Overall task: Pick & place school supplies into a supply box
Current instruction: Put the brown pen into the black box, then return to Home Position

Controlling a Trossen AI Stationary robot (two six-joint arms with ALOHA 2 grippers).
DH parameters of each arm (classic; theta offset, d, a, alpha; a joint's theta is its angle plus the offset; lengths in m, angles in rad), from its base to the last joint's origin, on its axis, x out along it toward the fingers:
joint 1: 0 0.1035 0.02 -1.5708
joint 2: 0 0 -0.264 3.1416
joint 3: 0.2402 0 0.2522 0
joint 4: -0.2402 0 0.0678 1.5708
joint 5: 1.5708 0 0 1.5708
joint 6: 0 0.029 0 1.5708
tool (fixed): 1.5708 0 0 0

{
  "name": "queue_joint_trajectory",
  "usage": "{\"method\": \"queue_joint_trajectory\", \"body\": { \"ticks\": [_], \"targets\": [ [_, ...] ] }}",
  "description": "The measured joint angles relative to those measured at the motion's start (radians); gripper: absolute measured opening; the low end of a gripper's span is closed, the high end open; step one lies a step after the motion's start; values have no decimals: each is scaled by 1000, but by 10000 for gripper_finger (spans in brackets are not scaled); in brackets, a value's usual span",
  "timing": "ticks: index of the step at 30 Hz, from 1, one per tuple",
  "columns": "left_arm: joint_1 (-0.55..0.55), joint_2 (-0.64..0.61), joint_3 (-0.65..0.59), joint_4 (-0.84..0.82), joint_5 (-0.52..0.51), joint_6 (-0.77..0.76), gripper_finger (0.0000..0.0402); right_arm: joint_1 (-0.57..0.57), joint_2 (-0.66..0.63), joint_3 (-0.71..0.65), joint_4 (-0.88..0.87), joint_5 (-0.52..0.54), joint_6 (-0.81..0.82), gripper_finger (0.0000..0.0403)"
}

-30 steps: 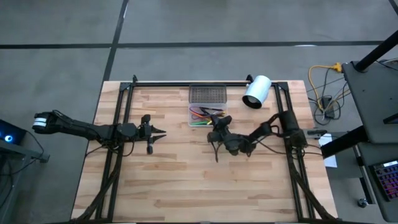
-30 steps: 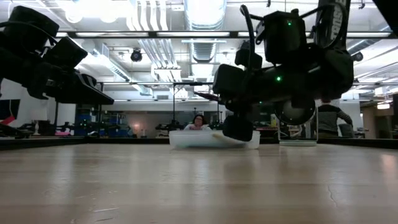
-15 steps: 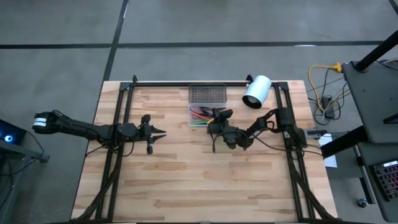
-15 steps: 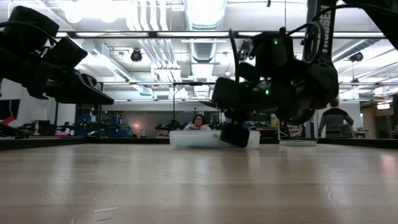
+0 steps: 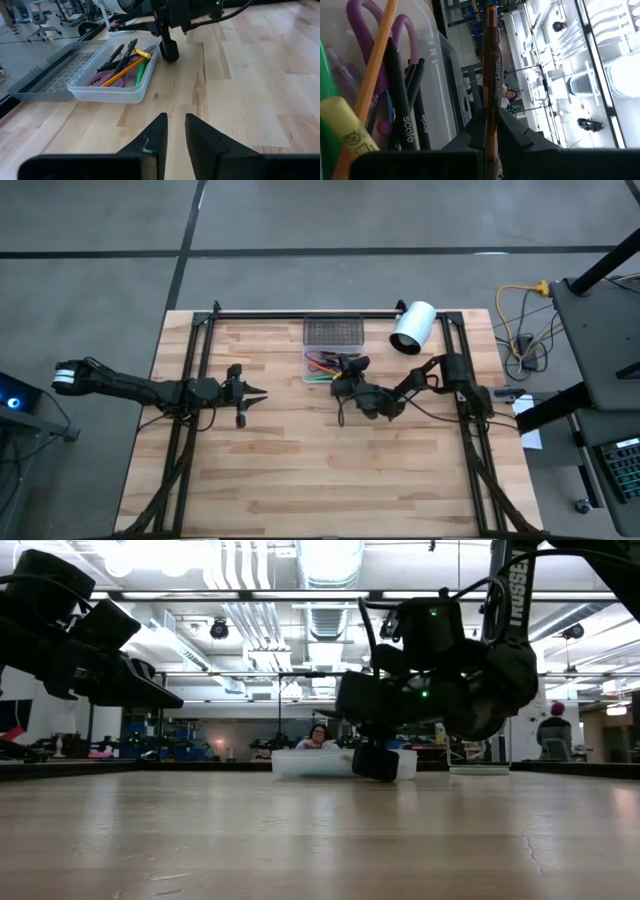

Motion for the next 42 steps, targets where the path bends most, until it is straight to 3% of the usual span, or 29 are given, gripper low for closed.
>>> {"method": "queue_joint_trajectory", "body": {
  "ticks": [5, 12, 27, 42],
  "targets": [
    [0, 0, 0, 0, 0, 0, 52, -3, -1, 25, -105, 1, 39, 13],
    [0, 0, 0, 0, 0, 0, 52, -7, 0, 28, -124, 1, 85, 15],
    [0, 0, 0, 0, 0, 0, 52, -7, 1, 30, -123, -14, 92, 91],
    [0, 0, 0, 0, 0, 0, 52, -7, -7, 33, -114, -24, 36, 81]
  ]
}}
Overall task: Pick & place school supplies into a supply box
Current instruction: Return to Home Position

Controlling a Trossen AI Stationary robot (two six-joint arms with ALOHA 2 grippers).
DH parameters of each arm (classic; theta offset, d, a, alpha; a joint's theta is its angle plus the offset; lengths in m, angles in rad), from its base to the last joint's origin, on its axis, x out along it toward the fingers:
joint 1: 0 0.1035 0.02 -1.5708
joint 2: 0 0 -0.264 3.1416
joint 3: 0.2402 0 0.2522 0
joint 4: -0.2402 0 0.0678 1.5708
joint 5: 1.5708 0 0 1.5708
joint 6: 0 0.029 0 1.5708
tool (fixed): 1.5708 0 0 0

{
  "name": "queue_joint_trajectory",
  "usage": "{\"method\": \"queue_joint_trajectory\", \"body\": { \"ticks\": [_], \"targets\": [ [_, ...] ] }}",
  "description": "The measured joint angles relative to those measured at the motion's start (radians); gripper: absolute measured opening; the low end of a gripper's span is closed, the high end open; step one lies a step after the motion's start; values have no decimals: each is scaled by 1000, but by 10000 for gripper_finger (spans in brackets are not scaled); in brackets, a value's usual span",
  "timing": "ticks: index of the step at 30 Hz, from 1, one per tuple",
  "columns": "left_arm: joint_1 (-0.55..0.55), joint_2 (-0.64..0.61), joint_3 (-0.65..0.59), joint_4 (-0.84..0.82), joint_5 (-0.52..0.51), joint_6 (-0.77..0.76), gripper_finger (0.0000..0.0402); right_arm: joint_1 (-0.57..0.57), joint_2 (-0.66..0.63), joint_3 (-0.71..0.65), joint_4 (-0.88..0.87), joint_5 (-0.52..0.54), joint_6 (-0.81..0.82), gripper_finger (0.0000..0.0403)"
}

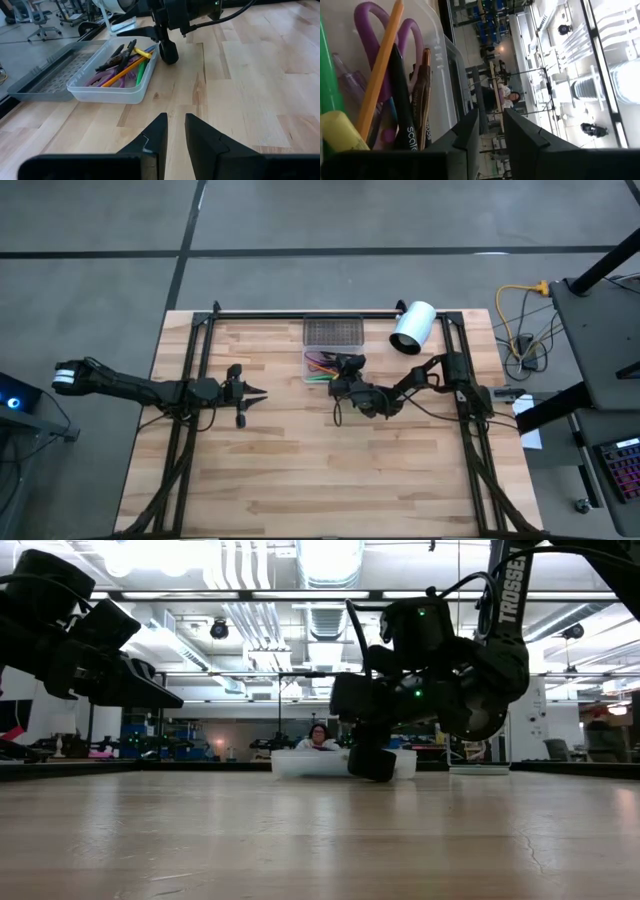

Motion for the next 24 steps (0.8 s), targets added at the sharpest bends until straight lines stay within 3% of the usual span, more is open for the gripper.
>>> {"method": "queue_joint_trajectory", "body": {
  "ticks": [8, 16, 24],
  "targets": [
    [0, 0, 0, 0, 0, 0, 52, 0, 2, 54, -26, 23, -26, 70],
    [0, 0, 0, 0, 0, 0, 52, 3, 4, 98, -12, 112, 63, 68],
    [0, 0, 0, 0, 0, 0, 52, 52, 0, 82, -11, 93, 81, 68]
  ]
}}
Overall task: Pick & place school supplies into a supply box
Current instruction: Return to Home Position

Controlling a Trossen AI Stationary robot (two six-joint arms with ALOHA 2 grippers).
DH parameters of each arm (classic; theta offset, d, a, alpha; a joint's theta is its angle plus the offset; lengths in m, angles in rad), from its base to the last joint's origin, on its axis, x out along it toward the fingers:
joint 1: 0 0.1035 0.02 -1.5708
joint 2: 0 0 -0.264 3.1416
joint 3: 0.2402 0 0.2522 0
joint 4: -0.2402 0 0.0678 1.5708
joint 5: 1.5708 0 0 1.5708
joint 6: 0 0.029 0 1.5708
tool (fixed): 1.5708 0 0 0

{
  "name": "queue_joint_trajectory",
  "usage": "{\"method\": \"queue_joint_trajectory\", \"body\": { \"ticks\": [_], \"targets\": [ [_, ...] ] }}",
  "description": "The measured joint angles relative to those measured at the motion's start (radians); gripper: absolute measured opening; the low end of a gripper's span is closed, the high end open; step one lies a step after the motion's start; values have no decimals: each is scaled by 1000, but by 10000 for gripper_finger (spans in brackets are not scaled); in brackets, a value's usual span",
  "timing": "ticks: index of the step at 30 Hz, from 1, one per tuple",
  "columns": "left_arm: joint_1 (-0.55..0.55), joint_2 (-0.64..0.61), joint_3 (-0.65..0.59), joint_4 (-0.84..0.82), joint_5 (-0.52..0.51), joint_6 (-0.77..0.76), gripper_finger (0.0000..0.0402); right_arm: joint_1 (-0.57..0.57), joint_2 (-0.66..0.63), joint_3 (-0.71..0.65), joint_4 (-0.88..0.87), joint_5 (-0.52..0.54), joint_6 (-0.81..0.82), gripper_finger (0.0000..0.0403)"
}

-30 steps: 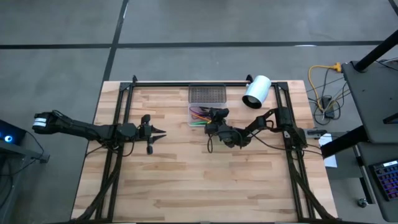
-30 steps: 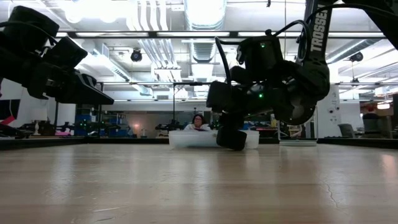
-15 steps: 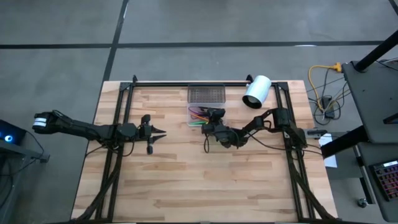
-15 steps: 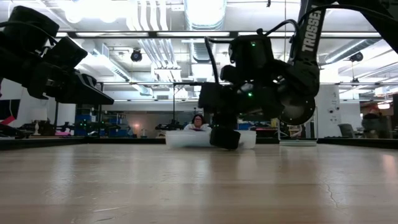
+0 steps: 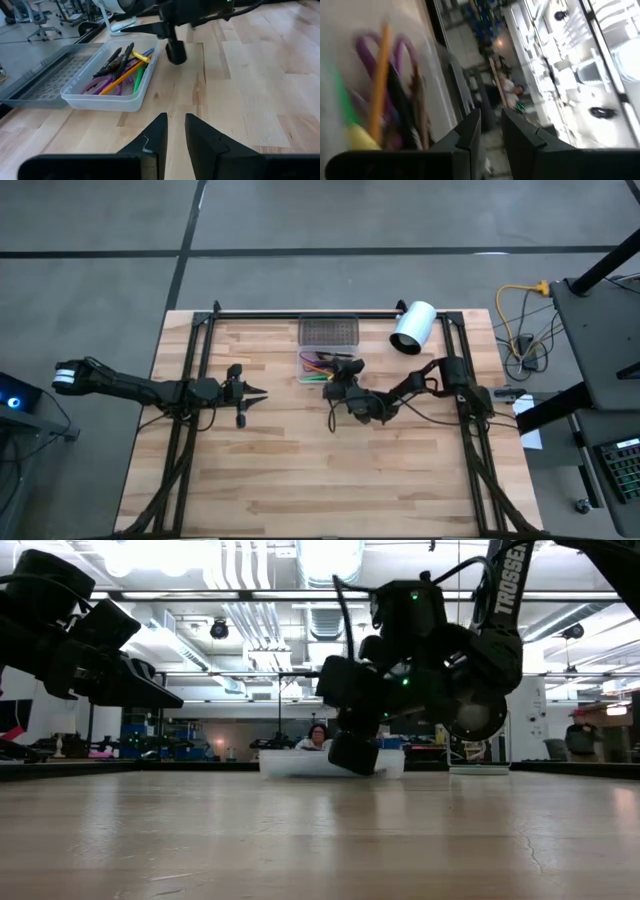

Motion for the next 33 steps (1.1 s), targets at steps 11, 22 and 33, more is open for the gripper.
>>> {"method": "queue_joint_trajectory", "body": {
  "ticks": [11, 22, 33],
  "targets": [
    [0, 0, 0, 0, 0, 0, 52, 79, -233, -161, -103, -569, 369, 68],
    [0, 5, 0, 0, 0, 0, 52, -154, -650, -209, -588, -1774, 750, 68],
    [0, 6, 0, 0, 0, 0, 52, -242, -826, -211, -686, -1774, 904, 68]
  ]
}}
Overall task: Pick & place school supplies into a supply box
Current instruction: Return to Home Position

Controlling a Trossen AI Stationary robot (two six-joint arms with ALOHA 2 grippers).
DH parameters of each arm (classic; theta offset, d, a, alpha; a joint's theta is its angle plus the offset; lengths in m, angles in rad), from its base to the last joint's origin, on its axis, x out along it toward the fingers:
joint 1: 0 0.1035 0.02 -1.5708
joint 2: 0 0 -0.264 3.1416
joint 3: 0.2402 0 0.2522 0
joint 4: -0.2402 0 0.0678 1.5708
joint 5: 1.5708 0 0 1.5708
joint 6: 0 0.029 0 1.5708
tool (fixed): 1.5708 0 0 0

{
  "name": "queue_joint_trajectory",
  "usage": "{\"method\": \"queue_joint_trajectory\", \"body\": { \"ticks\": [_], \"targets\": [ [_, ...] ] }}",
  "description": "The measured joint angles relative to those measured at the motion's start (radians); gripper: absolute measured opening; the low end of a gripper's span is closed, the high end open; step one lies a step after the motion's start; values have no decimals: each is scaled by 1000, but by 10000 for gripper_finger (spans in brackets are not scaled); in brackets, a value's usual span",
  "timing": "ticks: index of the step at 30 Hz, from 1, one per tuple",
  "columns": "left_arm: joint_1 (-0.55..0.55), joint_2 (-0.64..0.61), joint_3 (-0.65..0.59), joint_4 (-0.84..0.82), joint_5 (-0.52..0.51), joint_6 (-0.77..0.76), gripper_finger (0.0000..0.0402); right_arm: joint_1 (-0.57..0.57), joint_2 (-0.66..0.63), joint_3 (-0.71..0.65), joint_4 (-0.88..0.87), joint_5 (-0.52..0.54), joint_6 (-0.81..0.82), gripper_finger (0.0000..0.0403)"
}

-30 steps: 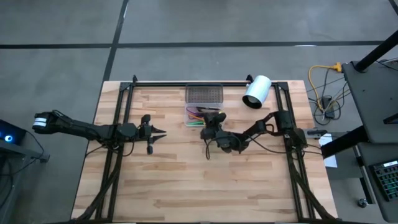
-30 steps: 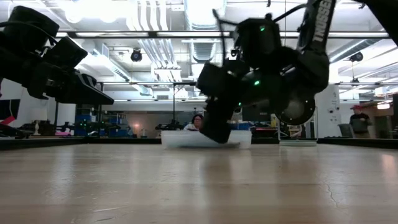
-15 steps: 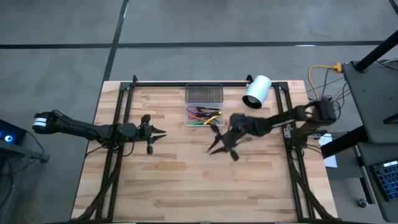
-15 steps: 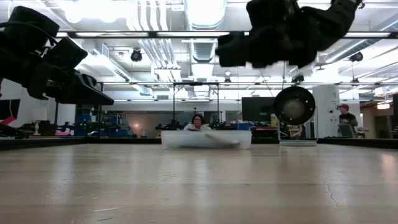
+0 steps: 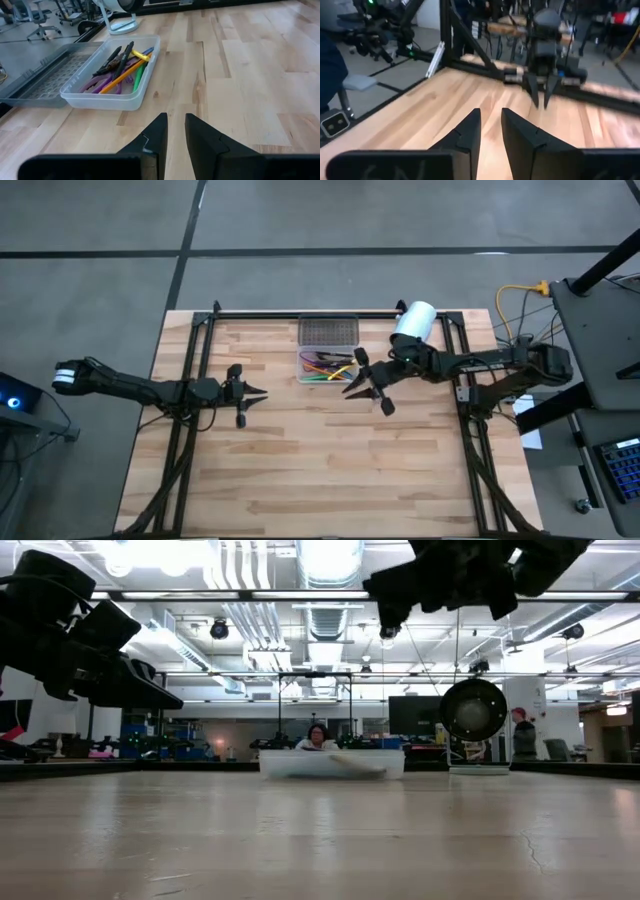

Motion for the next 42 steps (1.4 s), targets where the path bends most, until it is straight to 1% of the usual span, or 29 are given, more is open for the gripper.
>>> {"method": "queue_joint_trajectory", "body": {
  "ticks": [3, 4, 5, 8, 9, 10, 12, 14, 19, 23, 30, 33, 39, 42],
  "targets": [
    [0, 0, 0, 0, 0, 0, 52, -3, -35, 0, -84, 9, -4, 68],
    [0, 0, 0, 0, 0, 0, 52, -2, -48, -1, -106, 36, -4, 68],
    [0, 0, 0, 0, 0, 0, 52, -1, -62, -4, -125, 88, 2, 68],
    [0, 0, 0, 0, 0, 0, 52, 8, -102, -30, -138, 323, 50, 68],
    [0, 0, 0, 0, 0, 0, 52, 9, -115, -46, -139, 382, 54, 68],
    [0, 0, 0, 0, 0, 0, 52, 9, -130, -64, -139, 410, 55, 68],
    [0, 0, 0, 0, 0, 0, 52, 10, -160, -106, -126, 406, 42, 68],
    [0, 0, 0, 0, 0, 0, 52, 12, -203, -161, -93, 353, 30, 68],
    [0, 0, 0, 0, 0, 0, 52, 8, -346, -302, 60, 242, 8, 68],
    [0, 0, 0, 0, 0, 0, 52, 10, -477, -385, 127, 221, 4, 68],
    [0, 0, 0, 0, 0, 0, 52, 9, -703, -486, 114, 226, 0, 68],
    [0, 0, 0, 0, 0, 0, 52, 9, -785, -519, 88, 235, -34, 68],
    [0, 0, 0, 0, 0, 0, 52, 9, -920, -537, -46, 237, -118, 68],
    [0, 0, 0, 0, 0, 0, 52, 9, -978, -537, -84, 244, -123, 68]
  ]
}}
